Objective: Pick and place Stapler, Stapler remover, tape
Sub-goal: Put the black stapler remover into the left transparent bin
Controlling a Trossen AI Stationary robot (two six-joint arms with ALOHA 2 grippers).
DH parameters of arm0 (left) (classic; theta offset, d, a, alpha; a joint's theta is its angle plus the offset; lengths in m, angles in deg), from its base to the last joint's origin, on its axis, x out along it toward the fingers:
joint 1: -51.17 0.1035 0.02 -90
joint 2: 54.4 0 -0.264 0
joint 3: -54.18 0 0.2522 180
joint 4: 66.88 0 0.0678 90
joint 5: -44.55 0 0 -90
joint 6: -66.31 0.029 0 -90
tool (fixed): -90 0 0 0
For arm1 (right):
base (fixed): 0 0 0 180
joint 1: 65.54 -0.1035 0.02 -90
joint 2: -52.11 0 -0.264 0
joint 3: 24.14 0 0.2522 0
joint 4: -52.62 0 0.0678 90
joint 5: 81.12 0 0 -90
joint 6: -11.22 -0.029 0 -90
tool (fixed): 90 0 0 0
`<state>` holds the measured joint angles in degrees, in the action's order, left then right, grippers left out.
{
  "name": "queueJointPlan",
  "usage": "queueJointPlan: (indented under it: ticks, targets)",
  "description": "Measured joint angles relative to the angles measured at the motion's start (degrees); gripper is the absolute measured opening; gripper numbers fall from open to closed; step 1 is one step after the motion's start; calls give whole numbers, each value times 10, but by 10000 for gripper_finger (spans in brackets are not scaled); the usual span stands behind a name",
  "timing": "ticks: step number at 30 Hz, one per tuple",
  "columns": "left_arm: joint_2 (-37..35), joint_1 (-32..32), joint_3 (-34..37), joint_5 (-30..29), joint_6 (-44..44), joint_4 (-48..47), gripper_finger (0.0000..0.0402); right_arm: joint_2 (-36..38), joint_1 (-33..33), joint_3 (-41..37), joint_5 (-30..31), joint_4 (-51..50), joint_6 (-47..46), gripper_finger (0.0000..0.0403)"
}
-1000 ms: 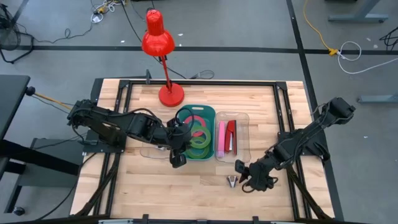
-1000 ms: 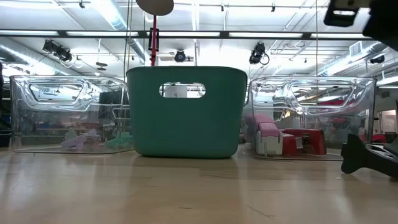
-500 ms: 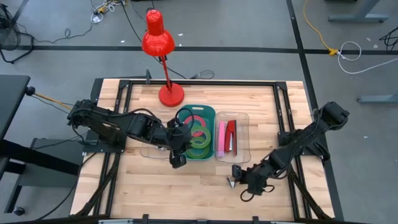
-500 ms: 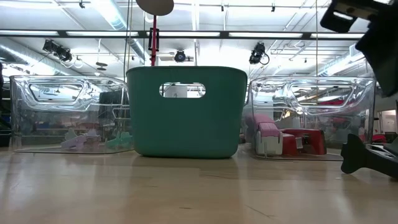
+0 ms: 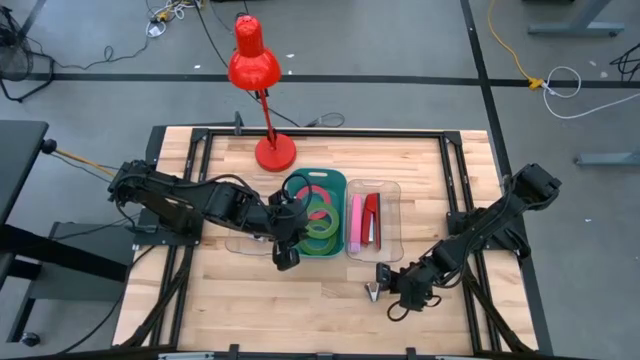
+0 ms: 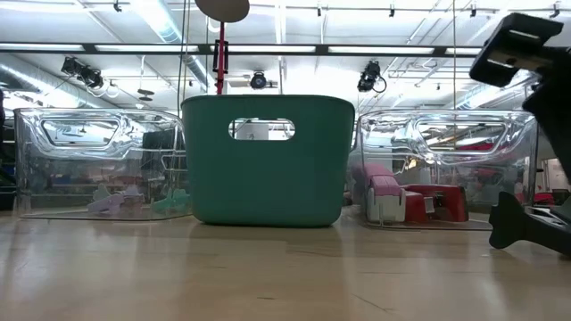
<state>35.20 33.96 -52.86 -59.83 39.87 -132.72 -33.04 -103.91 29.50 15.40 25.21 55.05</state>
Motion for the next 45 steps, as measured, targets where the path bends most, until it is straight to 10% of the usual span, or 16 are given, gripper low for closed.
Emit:
queueJointPlan:
  ticks: [45]
  targets:
    - [0, 0, 0, -11, 0, 0, 67, 0, 0, -41, 1, 115, 32, 91]
